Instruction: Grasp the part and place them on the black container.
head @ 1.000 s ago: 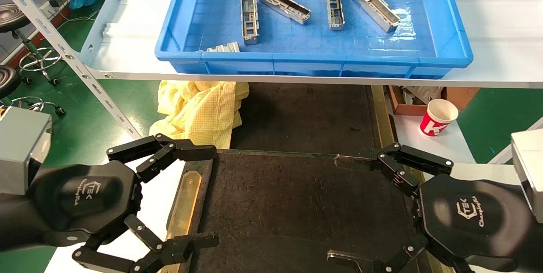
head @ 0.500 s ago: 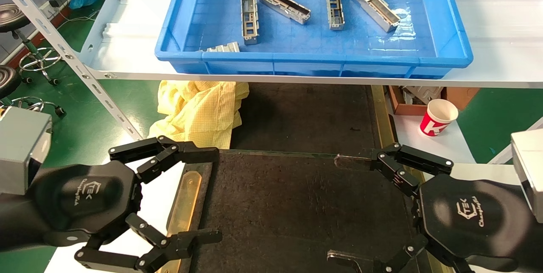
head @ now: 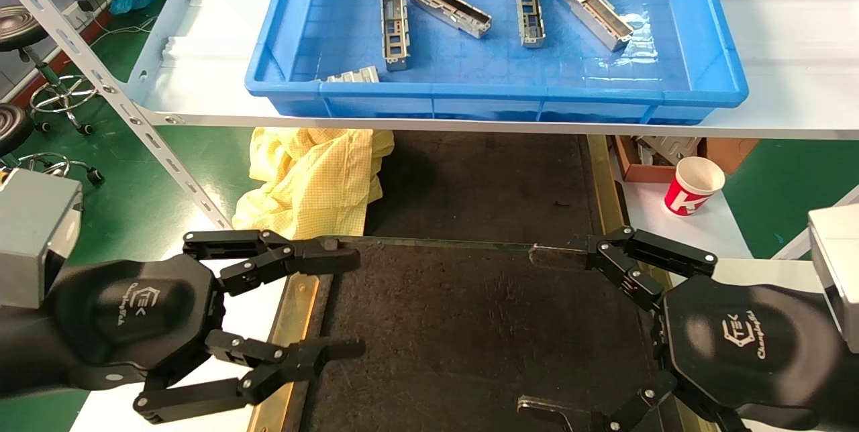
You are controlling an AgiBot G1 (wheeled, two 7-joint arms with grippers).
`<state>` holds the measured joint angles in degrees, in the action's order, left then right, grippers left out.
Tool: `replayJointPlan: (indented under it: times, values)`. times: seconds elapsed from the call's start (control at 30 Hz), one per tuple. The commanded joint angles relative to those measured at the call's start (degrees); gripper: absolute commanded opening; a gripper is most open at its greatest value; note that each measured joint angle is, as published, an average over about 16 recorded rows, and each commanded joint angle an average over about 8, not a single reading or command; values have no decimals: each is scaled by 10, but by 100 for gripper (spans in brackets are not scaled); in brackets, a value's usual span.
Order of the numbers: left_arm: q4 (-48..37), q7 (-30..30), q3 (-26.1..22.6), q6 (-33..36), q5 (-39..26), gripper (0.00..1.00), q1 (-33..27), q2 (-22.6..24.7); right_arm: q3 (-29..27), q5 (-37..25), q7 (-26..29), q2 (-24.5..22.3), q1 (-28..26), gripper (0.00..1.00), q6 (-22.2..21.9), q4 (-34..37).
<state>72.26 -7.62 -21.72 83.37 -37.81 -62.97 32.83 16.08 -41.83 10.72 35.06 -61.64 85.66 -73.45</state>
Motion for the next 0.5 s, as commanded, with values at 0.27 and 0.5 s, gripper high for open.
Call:
replayJointPlan:
  times: [0.27,0.5]
  values:
    - [0,0,0,0,0,0,0,0,0,0,0,0,0,100,0,0]
    - [0,0,0,0,0,0,0,0,0,0,0,0,0,100,0,0]
